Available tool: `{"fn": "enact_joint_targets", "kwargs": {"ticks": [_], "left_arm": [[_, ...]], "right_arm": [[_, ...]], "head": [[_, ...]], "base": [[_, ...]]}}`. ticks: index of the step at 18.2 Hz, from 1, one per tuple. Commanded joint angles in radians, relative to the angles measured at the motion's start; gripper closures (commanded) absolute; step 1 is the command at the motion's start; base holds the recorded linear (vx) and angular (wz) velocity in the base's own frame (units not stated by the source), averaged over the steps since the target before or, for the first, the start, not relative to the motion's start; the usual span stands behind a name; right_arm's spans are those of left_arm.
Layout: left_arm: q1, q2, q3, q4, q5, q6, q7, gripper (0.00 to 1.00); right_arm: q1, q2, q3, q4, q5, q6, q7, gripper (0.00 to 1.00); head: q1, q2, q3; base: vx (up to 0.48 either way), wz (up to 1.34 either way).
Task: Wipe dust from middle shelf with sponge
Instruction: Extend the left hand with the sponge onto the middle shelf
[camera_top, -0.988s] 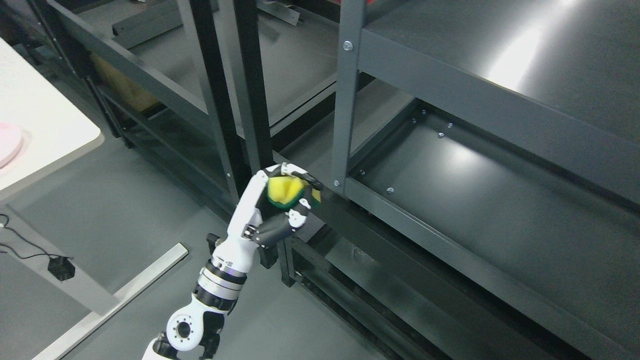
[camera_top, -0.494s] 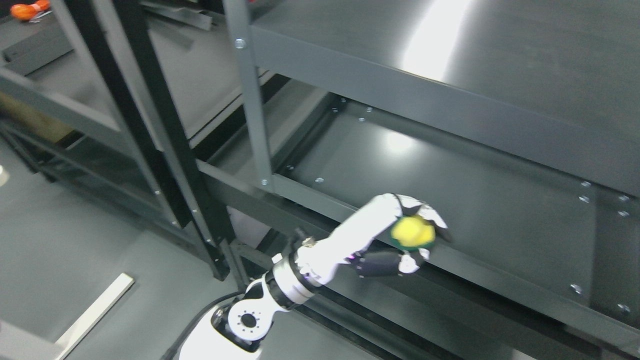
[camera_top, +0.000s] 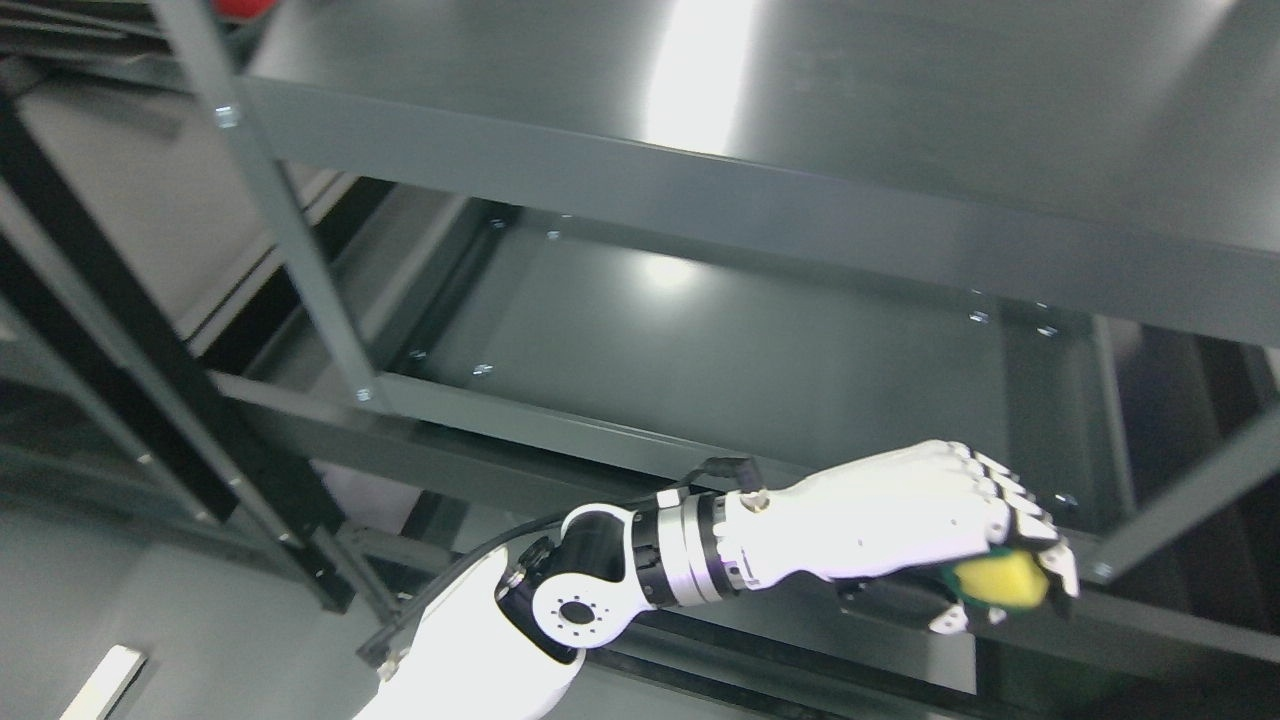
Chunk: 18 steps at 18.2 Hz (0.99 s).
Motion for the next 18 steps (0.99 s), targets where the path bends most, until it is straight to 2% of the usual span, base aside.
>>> {"fn": "enact_joint_targets", "kwargs": {"ticks": [1,3,5,9,13,15,17,18], "left_arm": [[-0.216,0.017,0.034,-0.011,-0.033,-0.103,-0.008,1.00],[-0.312,0.017,0.224,-0.011,-0.033,-0.186,-0.078,1.00],[-0.349,0.017,0.348,-0.014,-0.032,-0.243,-0.164,1.00],[-0.308,0.017,0.419,-0.078,-0.030,-0.283,-0.278,1.00],[-0.244,0.030,0.452,-0.078,-0.020,-0.283,-0.283,1.00],[-0.242,0.105,0.515,-0.078,0.014,-0.283,-0.284,1.00],[-0.227,0.216,0.557,-0.078,0.071,-0.283,-0.283,1.00],[-0.195,0.304,0.578,-0.078,0.117,-0.283,-0.283,1.00]], "right_arm": [[0.000,-0.017,0.001,-0.017,0.000,0.001,-0.001,0.00],[0.000,-0.017,0.001,-0.017,0.000,0.001,-0.001,0.00],[0.000,-0.017,0.000,-0.017,0.000,0.001,-0.001,0.00],[0.000,-0.017,0.000,-0.017,0.000,0.001,-0.001,0.00],[0.000,-0.017,0.001,-0.017,0.000,0.001,-0.001,0.00],[0.000,-0.017,0.000,-0.017,0.000,0.001,-0.001,0.00],[0.000,-0.017,0.000,-0.017,0.000,0.001,-0.001,0.00],[0.000,-0.017,0.000,-0.017,0.000,0.001,-0.001,0.00]], "head": [[0.0000,0.000,0.000],[0.0000,0.000,0.000],[0.0000,0.000,0.000],[0.0000,0.000,0.000],[0.0000,0.000,0.000],[0.0000,0.000,0.000],[0.0000,0.000,0.000],[0.0000,0.000,0.000]], "base": [[-0.012,-0.58],[-0.007,-0.54],[0.001,-0.38],[0.004,-0.20],[-0.002,0.03],[-0.002,0.02],[0.001,-0.01],[0.001,-0.01]]}}
